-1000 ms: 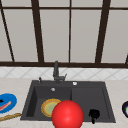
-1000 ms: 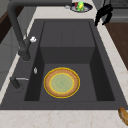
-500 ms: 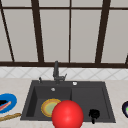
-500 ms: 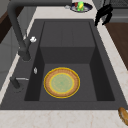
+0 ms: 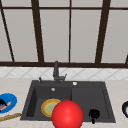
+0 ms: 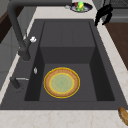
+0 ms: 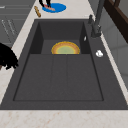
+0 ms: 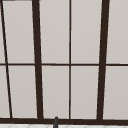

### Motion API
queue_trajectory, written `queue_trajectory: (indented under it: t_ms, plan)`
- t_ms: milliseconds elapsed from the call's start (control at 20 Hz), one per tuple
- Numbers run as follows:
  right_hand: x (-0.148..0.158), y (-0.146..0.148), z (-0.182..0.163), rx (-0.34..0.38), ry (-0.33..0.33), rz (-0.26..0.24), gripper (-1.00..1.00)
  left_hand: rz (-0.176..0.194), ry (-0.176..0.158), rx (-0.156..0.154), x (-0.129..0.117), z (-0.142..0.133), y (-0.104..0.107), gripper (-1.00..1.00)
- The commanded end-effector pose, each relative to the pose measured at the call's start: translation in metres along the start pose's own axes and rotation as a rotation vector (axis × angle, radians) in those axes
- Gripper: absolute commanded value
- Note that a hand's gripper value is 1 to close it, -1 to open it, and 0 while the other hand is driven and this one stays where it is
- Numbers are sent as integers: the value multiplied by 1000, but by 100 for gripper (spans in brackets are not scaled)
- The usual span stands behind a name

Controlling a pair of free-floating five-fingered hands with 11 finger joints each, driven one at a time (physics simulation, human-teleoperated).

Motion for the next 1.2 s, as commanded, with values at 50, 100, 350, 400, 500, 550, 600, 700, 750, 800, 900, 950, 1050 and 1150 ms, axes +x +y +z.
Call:
queue_trajectory:
  t_ms: [50, 100, 350, 400, 500, 550, 600, 700, 750, 800, 900, 950, 1050, 1150]
  plan:
    - [0, 0, 0, 0, 0, 0, 0, 50, -5, 74, -4, 2, -7, 100]
    - [0, 0, 0, 0, 0, 0, 0, 34, -10, 86, -5, 3, -7, 100]
    - [0, 0, 0, 0, 0, 0, 0, -73, 8, 88, -10, 0, -6, -100]
    - [0, 0, 0, 0, 0, 0, 0, -69, 7, 93, -12, 1, -7, -100]
    - [0, 0, 0, 0, 0, 0, 0, -57, -12, 90, -13, 1, -9, -100]
    - [0, 0, 0, 0, 0, 0, 0, -70, 7, 112, -12, 1, -7, -100]
    - [0, 0, 0, 0, 0, 0, 0, -90, 29, 127, -8, -2, -7, -100]
    - [0, 0, 0, 0, 0, 0, 0, -75, 40, 147, -9, 1, -7, -100]
    - [0, 0, 0, 0, 0, 0, 0, -63, 51, 139, -11, 1, -9, -100]
    - [0, 0, 0, 0, 0, 0, 0, -63, 45, 138, -11, 2, -9, -100]
    - [0, 0, 0, 0, 0, 0, 0, -72, 39, 141, -13, 2, -8, -100]
    - [0, 0, 0, 0, 0, 0, 0, -75, 37, 142, -13, 2, -7, -100]
    - [0, 0, 0, 0, 0, 0, 0, -73, 19, 147, -20, 3, -10, -100]
    - [0, 0, 0, 0, 0, 0, 0, -75, 16, 129, -32, 6, -22, -100]
